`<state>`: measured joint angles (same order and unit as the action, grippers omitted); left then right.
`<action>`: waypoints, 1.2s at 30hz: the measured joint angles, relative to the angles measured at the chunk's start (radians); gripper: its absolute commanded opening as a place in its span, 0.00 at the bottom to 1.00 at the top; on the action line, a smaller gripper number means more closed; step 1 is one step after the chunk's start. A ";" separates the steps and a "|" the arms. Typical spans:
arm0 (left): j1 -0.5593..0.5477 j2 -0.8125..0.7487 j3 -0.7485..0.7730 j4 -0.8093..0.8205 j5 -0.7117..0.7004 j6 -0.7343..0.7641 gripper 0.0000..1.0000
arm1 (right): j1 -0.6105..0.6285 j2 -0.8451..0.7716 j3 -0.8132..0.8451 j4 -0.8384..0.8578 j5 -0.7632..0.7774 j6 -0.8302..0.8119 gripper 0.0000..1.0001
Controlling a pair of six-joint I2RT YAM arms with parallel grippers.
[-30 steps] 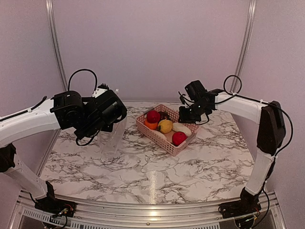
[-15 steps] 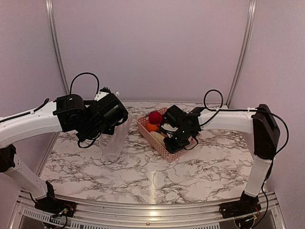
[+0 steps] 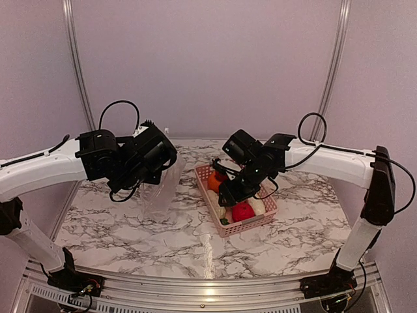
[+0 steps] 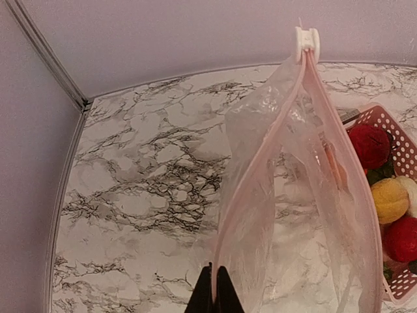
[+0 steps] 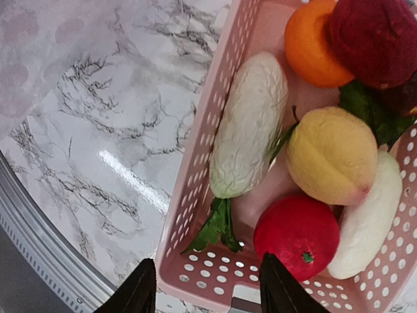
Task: Place the food in the zip-top bag and seal the zipper
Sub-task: Move the bin to the center of the board, then pick up the fake fruit from the bin.
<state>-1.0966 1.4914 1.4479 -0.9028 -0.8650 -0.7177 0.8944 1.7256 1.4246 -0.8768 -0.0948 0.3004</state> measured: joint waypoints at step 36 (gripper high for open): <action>0.011 0.059 -0.004 0.133 0.161 0.056 0.00 | -0.296 0.386 0.348 0.229 -0.164 0.068 0.59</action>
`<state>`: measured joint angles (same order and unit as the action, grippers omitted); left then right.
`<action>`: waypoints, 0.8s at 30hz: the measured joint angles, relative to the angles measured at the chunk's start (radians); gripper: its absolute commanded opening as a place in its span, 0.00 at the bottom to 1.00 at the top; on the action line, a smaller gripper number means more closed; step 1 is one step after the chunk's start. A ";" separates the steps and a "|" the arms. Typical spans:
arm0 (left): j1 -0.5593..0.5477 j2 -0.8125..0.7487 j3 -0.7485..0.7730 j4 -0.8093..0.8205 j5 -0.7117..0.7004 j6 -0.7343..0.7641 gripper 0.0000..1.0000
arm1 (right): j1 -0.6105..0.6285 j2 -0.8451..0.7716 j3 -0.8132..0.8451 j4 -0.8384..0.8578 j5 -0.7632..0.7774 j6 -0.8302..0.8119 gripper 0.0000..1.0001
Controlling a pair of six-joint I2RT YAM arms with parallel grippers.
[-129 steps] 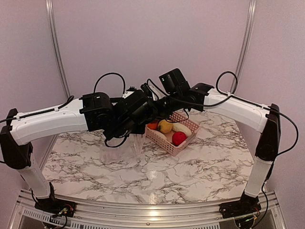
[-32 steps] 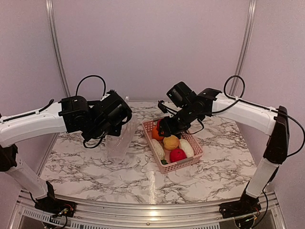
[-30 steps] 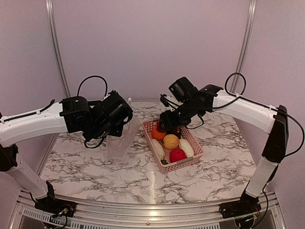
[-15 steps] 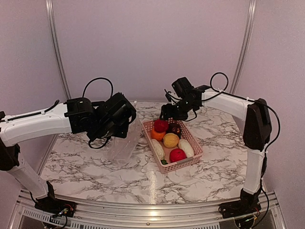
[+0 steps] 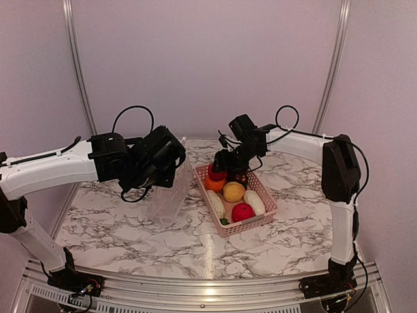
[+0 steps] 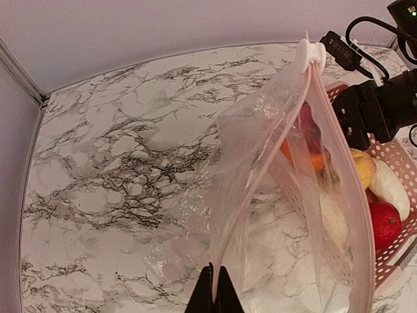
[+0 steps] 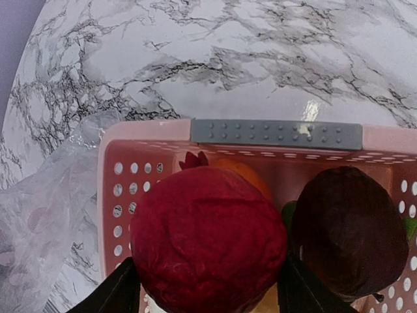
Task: Place the food in the zip-top bag and seal the zipper
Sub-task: Pick up the fake fruit from the bin.
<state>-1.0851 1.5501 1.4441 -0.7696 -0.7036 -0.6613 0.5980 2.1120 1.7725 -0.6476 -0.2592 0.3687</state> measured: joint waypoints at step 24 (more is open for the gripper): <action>0.047 -0.049 0.059 -0.084 0.002 0.099 0.00 | 0.035 -0.399 -0.033 -0.013 0.003 -0.003 0.41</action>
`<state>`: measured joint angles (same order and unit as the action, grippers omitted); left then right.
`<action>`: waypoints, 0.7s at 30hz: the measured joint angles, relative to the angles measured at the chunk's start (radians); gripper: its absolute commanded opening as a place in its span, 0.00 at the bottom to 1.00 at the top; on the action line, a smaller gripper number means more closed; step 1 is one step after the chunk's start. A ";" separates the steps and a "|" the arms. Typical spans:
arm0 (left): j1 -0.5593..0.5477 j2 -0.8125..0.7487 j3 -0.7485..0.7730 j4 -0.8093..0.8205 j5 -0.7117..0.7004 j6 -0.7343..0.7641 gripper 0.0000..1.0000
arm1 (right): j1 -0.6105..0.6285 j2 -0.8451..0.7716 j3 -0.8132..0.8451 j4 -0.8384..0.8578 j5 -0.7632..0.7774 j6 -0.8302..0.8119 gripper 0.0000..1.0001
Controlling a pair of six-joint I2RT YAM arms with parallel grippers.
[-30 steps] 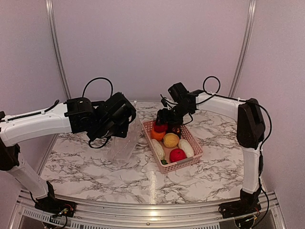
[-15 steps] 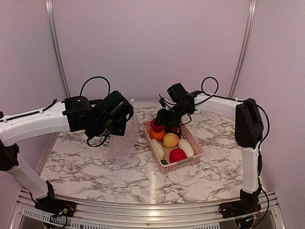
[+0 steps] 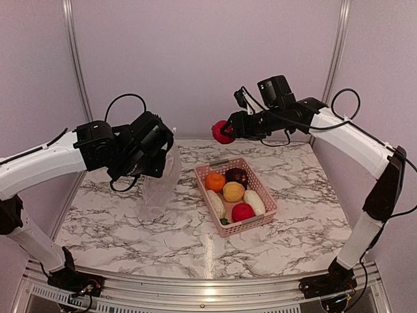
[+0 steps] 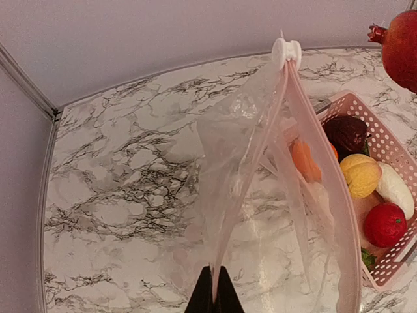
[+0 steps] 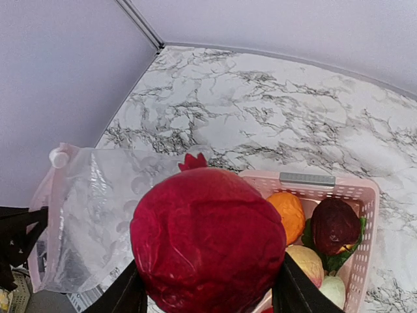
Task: Place the food in the zip-top bag and seal the zipper
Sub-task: Place the fake fruit in the zipper food storage bag.
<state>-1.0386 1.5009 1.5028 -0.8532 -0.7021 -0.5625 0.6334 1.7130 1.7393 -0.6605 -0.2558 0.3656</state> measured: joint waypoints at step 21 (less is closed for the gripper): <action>0.098 0.167 -0.053 0.441 0.263 -0.145 0.00 | 0.109 -0.011 0.015 0.092 -0.225 0.141 0.40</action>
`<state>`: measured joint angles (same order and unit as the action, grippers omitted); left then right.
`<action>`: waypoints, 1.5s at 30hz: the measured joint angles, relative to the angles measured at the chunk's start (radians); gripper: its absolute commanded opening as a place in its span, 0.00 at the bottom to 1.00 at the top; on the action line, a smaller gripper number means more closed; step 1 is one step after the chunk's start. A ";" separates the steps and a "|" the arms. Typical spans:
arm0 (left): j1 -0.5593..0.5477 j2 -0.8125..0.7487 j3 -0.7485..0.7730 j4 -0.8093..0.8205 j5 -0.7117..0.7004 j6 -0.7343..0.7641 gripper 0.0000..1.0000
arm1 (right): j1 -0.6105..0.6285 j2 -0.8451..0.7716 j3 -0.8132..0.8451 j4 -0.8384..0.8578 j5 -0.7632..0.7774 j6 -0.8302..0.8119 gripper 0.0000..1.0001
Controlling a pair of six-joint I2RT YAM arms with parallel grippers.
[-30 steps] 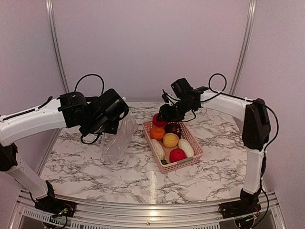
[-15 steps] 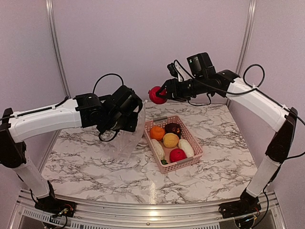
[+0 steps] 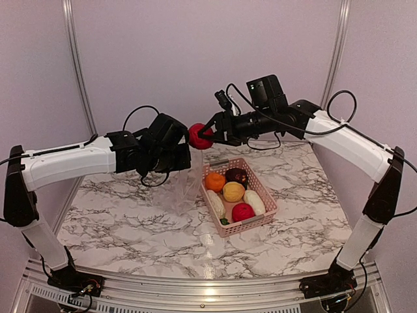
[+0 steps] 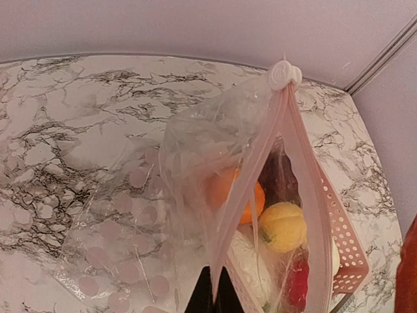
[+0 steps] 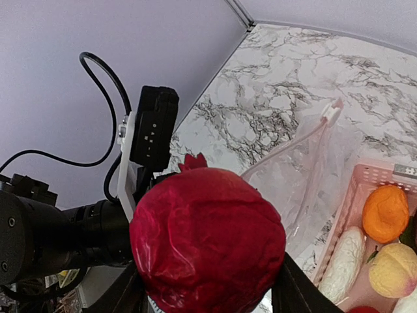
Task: Place the food in the zip-top bag and seal the zipper
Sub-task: Place the fake fruit in the zipper food storage bag.
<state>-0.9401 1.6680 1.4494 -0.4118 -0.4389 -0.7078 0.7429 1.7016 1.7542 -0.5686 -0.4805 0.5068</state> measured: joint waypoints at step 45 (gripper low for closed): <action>0.000 -0.150 -0.116 0.156 0.007 -0.100 0.00 | 0.058 0.081 0.122 -0.236 0.164 -0.024 0.80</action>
<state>-0.9401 1.5177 1.3338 -0.2554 -0.4316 -0.8074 0.8005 1.7824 1.8767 -0.8047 -0.3161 0.4831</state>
